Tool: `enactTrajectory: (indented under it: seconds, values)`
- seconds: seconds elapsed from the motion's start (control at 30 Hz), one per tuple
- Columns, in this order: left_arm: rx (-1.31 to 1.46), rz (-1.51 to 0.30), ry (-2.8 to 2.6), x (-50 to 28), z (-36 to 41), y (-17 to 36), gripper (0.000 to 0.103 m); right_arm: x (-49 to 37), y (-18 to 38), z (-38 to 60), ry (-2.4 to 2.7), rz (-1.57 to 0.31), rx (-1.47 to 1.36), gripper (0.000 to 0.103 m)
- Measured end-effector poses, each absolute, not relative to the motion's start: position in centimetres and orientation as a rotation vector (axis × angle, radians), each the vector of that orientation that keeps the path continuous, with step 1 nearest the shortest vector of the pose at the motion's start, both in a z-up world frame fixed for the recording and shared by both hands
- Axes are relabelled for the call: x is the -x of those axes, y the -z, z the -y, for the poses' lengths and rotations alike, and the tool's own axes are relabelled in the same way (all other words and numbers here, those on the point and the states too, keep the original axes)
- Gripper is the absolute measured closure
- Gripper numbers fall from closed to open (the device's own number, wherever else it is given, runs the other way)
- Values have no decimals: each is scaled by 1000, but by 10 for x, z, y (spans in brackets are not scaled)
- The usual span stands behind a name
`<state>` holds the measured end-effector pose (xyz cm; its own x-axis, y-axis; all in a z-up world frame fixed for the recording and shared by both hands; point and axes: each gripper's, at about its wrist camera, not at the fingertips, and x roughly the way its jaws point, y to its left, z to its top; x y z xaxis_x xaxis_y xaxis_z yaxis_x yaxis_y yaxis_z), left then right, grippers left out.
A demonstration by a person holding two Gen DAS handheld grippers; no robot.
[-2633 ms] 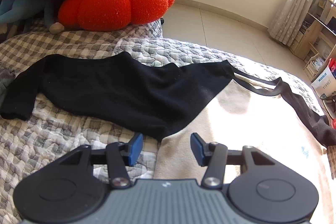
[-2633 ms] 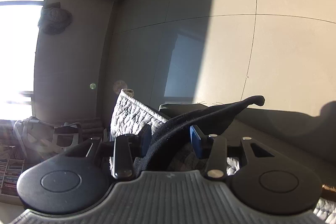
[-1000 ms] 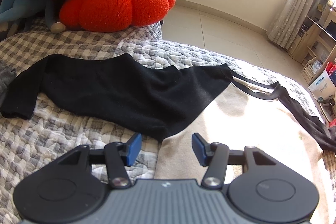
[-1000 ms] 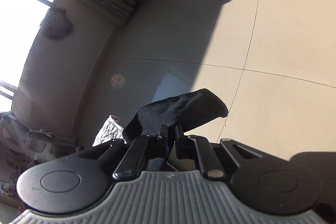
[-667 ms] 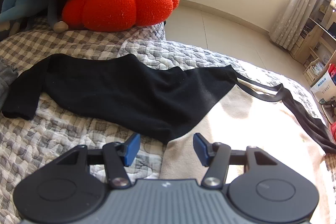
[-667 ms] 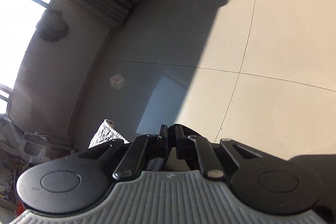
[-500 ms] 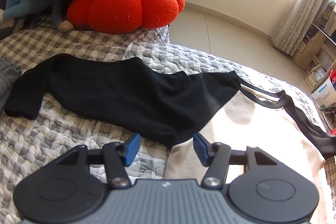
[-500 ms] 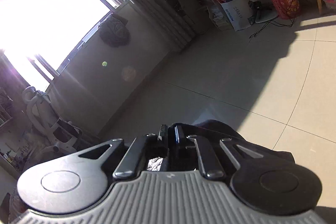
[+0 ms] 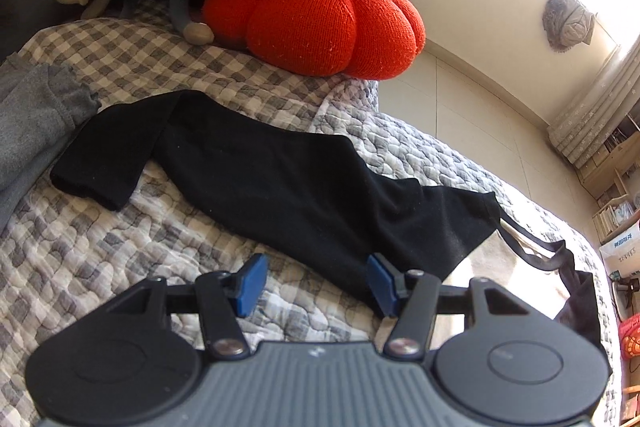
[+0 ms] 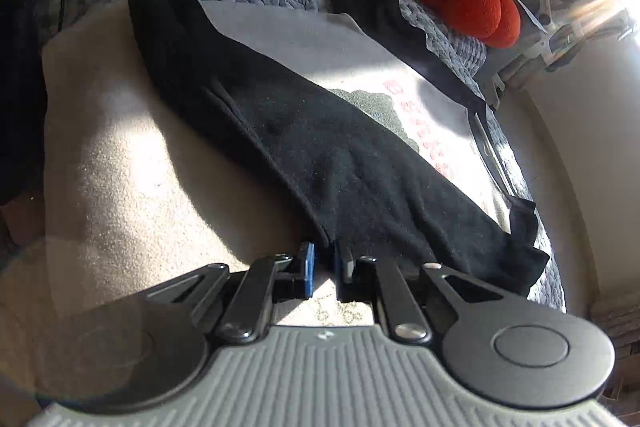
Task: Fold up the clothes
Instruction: 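Open the right gripper to release the folded side onto the body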
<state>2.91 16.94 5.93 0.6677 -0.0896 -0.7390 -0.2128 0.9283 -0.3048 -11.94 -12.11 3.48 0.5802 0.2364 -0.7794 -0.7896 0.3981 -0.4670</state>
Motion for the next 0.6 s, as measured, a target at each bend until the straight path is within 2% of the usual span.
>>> enactTrajectory:
  seconds: [0.1,0.27,0.3,0.33,0.4,0.53,0.6]
  values:
    - [373,-842,-41,-28,-165,-62,46,111,-57,140,-729,-704,810,89]
    - [296,-844,35,-26,-144,-65,46,115,-88,150,-769,-688,679,80]
    - [284,-844,47,-25,-140,-65,46,115,-91,152,-779,-678,673,76]
    - [274,-843,57,-24,-138,-66,46,116,-95,155,-776,-659,671,67]
    - [255,-842,78,-22,-132,-66,46,115,-102,166,-718,-610,655,59]
    - [223,-847,108,-19,-122,-66,46,88,-111,217,-438,-594,487,56]
    - [212,-848,119,-18,-117,-66,46,70,-107,248,-308,-645,356,56]
